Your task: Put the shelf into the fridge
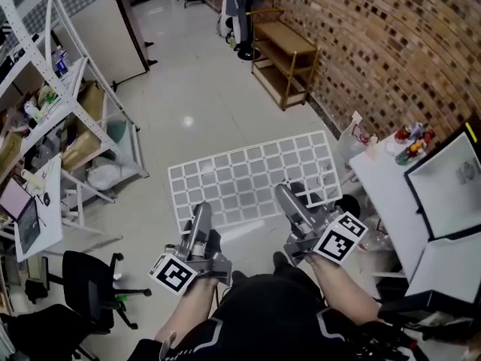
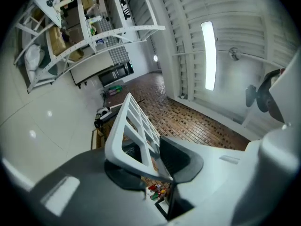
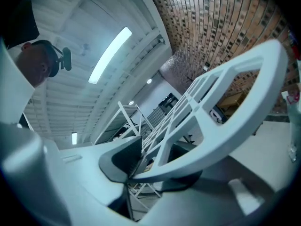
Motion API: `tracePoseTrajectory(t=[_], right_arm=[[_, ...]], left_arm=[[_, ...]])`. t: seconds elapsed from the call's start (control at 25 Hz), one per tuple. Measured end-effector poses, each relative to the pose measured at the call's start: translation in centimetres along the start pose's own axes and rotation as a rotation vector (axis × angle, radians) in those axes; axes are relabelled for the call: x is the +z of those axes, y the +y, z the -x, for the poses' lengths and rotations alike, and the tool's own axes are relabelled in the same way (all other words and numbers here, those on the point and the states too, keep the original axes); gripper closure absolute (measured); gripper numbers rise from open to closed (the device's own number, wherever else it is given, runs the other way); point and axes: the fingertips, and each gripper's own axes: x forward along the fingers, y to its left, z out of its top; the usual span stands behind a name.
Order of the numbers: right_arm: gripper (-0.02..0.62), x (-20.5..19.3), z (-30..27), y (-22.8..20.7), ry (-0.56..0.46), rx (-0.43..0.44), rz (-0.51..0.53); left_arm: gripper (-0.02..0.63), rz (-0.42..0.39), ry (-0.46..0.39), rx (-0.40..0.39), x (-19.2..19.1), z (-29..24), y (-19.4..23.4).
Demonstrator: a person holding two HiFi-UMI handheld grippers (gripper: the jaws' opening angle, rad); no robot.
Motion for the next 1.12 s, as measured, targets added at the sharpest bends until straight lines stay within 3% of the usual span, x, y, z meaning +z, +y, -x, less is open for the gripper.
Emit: tracePoseTrajectory(t=[0.28,0.64,0.84,1.0,1.12], right_arm=[[0.477,1.2,4.9,-0.7,-0.106,-0.167,0.032],[0.477,4.7,11.8,-3.5,-0.203,-0.262,0.033],[0.477,7.6,15.9,-5.4,-0.245,-0.301,0.038],[0.477,10.1,19.1,-7.3,-0.286,-0.331,0.040],[0.477,11.8,21.6,-8.7,-0.314,-0.359,0.049]], left_arm=[[0.518,0.035,0.166,-0.115,-3.2,-2.9,-1.1],[0.518,0.033,0.276,-0.191,-9.3,-7.1,-5.0],[0.518,0.076,0.322,-0.232,-13.4,-9.8,-7.9],[0.518,0.037,0.360,-0.251,-16.4,-12.5,-10.1],[0.518,0.059,0.390,-0.271,-19.0,-14.4,-11.7]])
